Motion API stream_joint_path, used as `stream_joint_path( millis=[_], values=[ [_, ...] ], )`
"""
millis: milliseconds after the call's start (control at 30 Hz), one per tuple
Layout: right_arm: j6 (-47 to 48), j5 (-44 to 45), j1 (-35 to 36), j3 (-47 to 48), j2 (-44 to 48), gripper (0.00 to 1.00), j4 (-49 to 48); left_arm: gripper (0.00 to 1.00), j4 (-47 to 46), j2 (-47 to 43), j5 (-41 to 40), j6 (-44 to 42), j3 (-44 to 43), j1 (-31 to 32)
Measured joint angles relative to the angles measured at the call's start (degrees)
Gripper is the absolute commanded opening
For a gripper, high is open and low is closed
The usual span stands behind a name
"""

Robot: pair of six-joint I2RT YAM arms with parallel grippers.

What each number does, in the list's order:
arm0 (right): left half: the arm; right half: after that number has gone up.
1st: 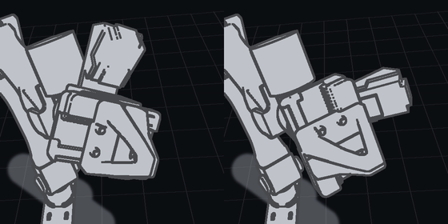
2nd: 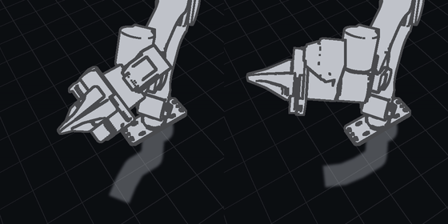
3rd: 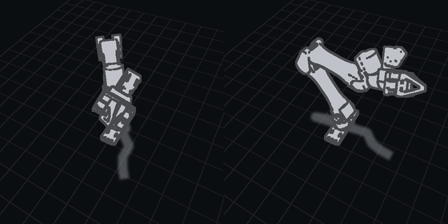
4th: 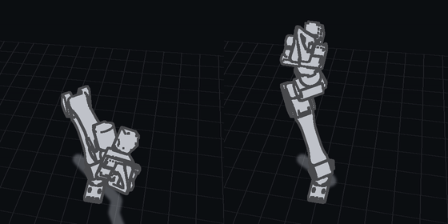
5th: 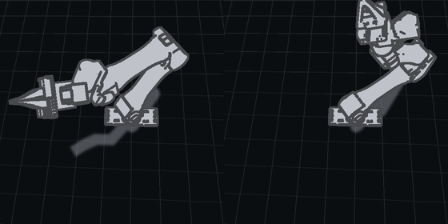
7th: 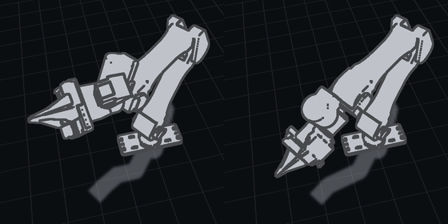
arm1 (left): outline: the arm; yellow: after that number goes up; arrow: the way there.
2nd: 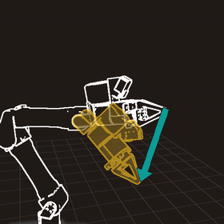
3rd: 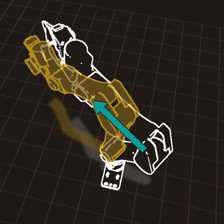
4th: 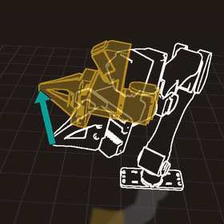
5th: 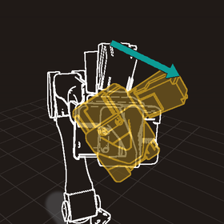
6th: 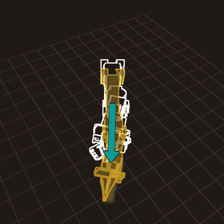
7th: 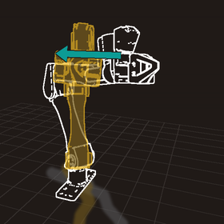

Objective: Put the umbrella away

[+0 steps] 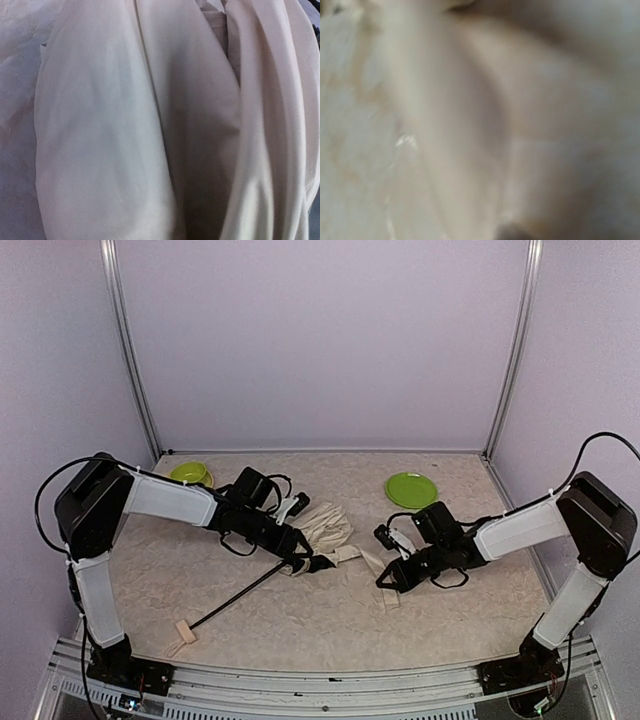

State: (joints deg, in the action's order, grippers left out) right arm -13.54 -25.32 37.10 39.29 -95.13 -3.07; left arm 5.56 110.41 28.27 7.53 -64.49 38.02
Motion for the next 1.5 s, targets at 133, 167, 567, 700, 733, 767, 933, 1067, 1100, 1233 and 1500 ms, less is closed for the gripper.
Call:
stream_joint_path(
  millis=[133, 167, 567, 700, 733, 767, 933, 1067, 1100, 1233, 1500],
  values=[
    [-0.2, -1.6, 0.5, 0.2, 0.5, 0.0, 3.0, 0.8, 2.2, 0.0, -1.7, -0.6, -1.7, 0.0],
    [-0.4, -2.0, 0.8, 0.2, 0.9, 0.0, 3.8, 0.83, 2.4, 0.0, -1.9, -0.6, -2.1, 0.0],
    [-3.3, -3.7, 7.2, 0.2, 2.6, 0.0, 8.7, 0.85, 7.3, 6.0, -8.5, -5.6, -13.2, 5.0],
    [-5.1, -3.9, 8.5, 0.0, 2.6, 0.0, 9.7, 0.86, 9.6, 6.5, -10.5, -7.5, -14.7, 6.0],
    [-5.6, -4.1, 8.7, -0.2, 2.6, 0.0, 9.7, 0.86, 10.3, 6.8, -11.4, -8.2, -15.6, 6.3],
    [-5.9, -4.2, 8.9, -0.4, 2.8, 0.0, 9.8, 0.86, 10.6, 7.3, -12.3, -8.9, -16.6, 6.6],
    [-7.1, -4.3, 8.9, -0.8, 4.9, 0.0, 10.6, 0.84, 12.9, 12.0, -14.6, -12.5, -19.2, 10.0],
    [-7.6, -4.3, 7.8, -0.8, 7.0, 0.0, 11.3, 0.65, 14.6, 12.7, -16.2, -15.3, -20.0, 11.7],
    [-7.8, -4.4, 7.3, -0.8, 7.4, 0.0, 11.6, 0.48, 14.9, 12.9, -16.5, -15.8, -20.2, 11.9],
    [-8.6, -4.5, 5.5, -1.6, 9.5, 0.0, 13.1, 0.0, 15.1, 13.7, -16.4, -17.0, -20.8, 11.8],
    [-10.3, -3.9, 2.8, -5.0, 15.7, 0.0, 15.7, 0.0, 8.5, 9.2, -11.4, -15.2, -12.9, 9.4]
  ],
)
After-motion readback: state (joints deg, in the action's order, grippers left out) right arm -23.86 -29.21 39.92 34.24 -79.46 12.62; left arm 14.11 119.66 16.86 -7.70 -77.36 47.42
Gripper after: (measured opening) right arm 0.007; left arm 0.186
